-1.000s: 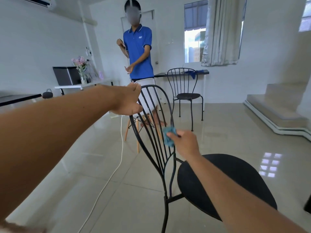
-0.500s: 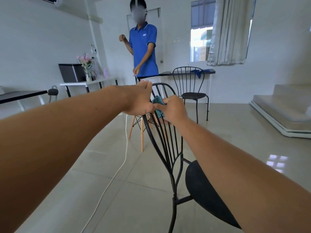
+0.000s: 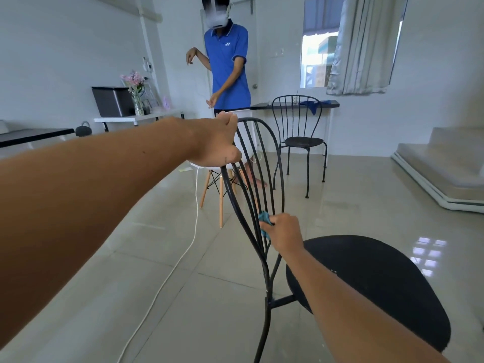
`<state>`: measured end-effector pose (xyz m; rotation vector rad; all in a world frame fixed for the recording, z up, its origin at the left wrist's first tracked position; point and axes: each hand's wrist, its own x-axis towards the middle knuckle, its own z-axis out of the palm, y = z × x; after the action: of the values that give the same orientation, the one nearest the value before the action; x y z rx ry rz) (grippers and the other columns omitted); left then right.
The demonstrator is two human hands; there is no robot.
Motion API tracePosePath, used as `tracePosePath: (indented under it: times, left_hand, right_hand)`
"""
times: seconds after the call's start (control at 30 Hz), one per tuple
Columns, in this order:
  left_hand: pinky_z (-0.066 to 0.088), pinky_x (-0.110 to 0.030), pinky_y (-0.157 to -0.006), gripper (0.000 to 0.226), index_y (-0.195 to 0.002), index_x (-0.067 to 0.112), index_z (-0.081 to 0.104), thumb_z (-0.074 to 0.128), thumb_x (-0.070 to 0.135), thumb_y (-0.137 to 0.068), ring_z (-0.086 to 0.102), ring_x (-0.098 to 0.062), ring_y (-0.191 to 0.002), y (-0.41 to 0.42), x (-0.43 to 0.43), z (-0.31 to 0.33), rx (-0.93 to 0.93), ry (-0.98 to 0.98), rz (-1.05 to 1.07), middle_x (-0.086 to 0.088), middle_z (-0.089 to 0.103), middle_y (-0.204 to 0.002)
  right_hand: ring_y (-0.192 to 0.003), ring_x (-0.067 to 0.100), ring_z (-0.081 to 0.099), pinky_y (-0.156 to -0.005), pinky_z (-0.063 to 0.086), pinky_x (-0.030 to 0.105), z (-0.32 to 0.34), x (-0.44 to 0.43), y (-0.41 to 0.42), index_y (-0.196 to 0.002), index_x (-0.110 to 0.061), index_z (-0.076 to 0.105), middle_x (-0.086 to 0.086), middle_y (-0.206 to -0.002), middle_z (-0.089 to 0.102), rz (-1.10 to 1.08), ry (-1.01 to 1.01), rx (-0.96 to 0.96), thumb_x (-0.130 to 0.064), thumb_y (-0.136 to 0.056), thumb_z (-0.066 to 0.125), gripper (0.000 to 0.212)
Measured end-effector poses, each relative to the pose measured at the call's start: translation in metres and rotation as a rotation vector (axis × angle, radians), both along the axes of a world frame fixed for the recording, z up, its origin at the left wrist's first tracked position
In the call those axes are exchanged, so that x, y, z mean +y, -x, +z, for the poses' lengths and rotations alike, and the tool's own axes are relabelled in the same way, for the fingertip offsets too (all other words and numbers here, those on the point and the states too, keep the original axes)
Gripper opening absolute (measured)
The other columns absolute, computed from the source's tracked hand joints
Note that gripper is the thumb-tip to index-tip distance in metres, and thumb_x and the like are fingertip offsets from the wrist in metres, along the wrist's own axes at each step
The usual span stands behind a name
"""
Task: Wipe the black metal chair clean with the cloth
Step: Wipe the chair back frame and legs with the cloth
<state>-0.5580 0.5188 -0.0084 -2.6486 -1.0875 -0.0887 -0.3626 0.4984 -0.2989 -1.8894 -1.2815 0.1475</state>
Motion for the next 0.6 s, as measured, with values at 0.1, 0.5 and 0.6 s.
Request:
tracePosePath:
  times: [0.1,0.5,0.6]
  left_hand:
    - [0.046,-0.056,-0.115,0.079,-0.165,0.004,0.017,0.049,0.046,-0.105,0.049,-0.038,-0.143,0.001,-0.001,0.000,0.006,0.004,-0.001,-0.018,0.025,-0.168]
    - [0.027,-0.045,-0.129,0.096,-0.170,0.008,-0.010,0.048,0.050,-0.107,0.016,-0.032,-0.165,0.003,-0.002,-0.003,-0.016,0.042,-0.010,-0.011,-0.010,-0.180]
    - [0.031,-0.047,-0.127,0.096,-0.170,0.008,-0.008,0.049,0.051,-0.106,0.022,-0.033,-0.163,0.005,0.000,-0.002,-0.025,0.047,-0.018,-0.011,-0.010,-0.180]
  right_hand:
    - [-0.075,0.010,0.074,-0.074,0.066,0.027,-0.034,-0.006,0.000,-0.117,-0.009,0.080,0.000,-0.090,0.075,-0.048,0.071,0.055,-0.034,-0.097,0.078,0.032]
    - [-0.059,-0.001,0.069,-0.050,0.050,0.009,0.022,-0.010,-0.023,-0.119,-0.011,0.076,-0.006,-0.085,0.071,0.054,0.116,0.090,-0.040,-0.098,0.074,0.036]
    - [-0.049,-0.012,0.064,-0.048,0.048,0.007,0.088,-0.005,-0.019,-0.117,-0.010,0.078,-0.005,-0.085,0.074,0.057,-0.180,0.118,-0.032,-0.100,0.074,0.028]
